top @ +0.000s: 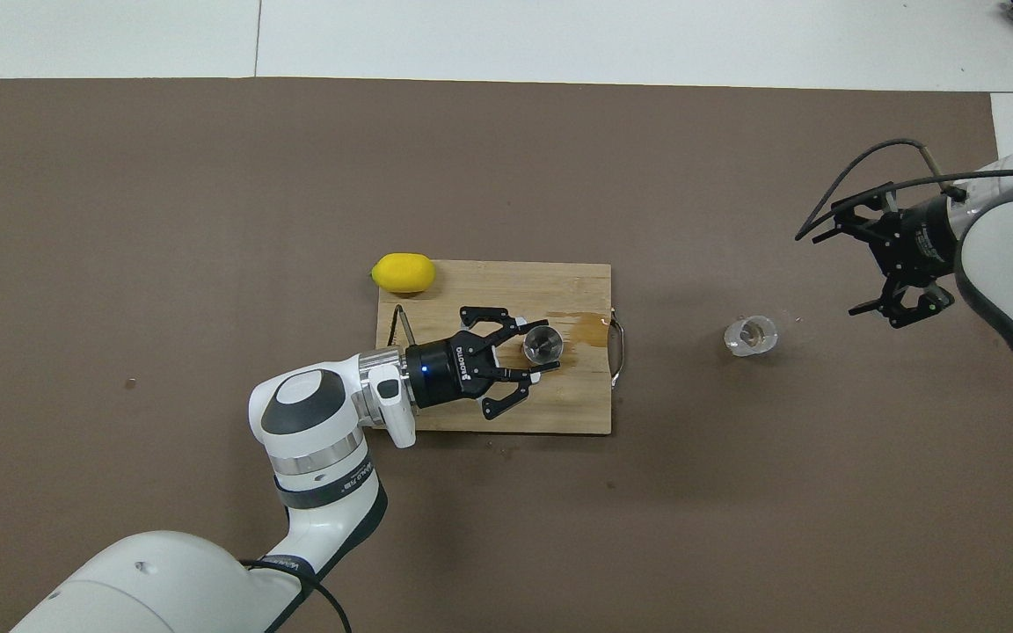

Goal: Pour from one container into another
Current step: 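Set the metal cup down and open the left gripper while the right gripper opens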

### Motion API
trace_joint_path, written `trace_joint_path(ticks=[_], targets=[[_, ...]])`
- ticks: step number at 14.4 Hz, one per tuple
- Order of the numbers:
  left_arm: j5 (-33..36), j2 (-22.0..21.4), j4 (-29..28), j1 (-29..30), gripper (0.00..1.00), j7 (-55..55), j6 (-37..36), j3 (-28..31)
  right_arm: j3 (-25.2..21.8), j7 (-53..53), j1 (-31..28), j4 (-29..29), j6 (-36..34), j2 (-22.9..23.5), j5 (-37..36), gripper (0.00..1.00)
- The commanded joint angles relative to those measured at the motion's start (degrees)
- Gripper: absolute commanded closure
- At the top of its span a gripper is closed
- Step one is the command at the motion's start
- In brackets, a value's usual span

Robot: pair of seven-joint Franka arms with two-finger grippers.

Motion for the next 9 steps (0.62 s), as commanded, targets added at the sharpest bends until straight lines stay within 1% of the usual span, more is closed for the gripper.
trace_joint_path(ticks=[1, 2, 4, 5, 6, 7, 9], targets=[[-1.8, 0.0, -0.7, -1.2, 0.55, 1.8, 0.4, 0.9, 0.5, 3.6, -2.4, -7.4, 5.9, -0.5, 7.8, 0.01], [-1.8, 0.1, -0.7, -1.2, 0.55, 1.8, 0.4, 0.9, 0.5, 3.7, -2.8, -9.3, 7.9, -0.1, 10.0, 0.0], [-1.8, 0.2, -0.7, -1.2, 0.54, 1.8, 0.4, 0.9, 0.5, 3.4, -3.4, -12.1, 9.4, 0.3, 13.3, 0.0], [-1.8, 0.2, -0.7, -1.2, 0.4, 1.8, 0.5, 0.9, 0.5, 3.4, -3.4, -12.9, 10.3, 0.3, 14.9, 0.0], [-1.7, 0.2, -0.7, -1.0, 0.09, 1.8, 0.5, 0.9, 0.5, 3.3, -3.9, -14.0, 10.9, 0.4, 16.6, 0.0], [-1.7, 0.5, -0.7, -0.8, 0.0, 1.7, 0.6, 1.0, 0.5, 1.6, -4.7, -15.6, 11.5, 0.5, 18.9, 0.0], [-1.4, 0.3, -1.1, -0.4, 0.0, 1.6, -0.1, 1.0, 0.5, -2.3, -5.9, -17.3, 11.6, 1.0, 21.4, 0.01]])
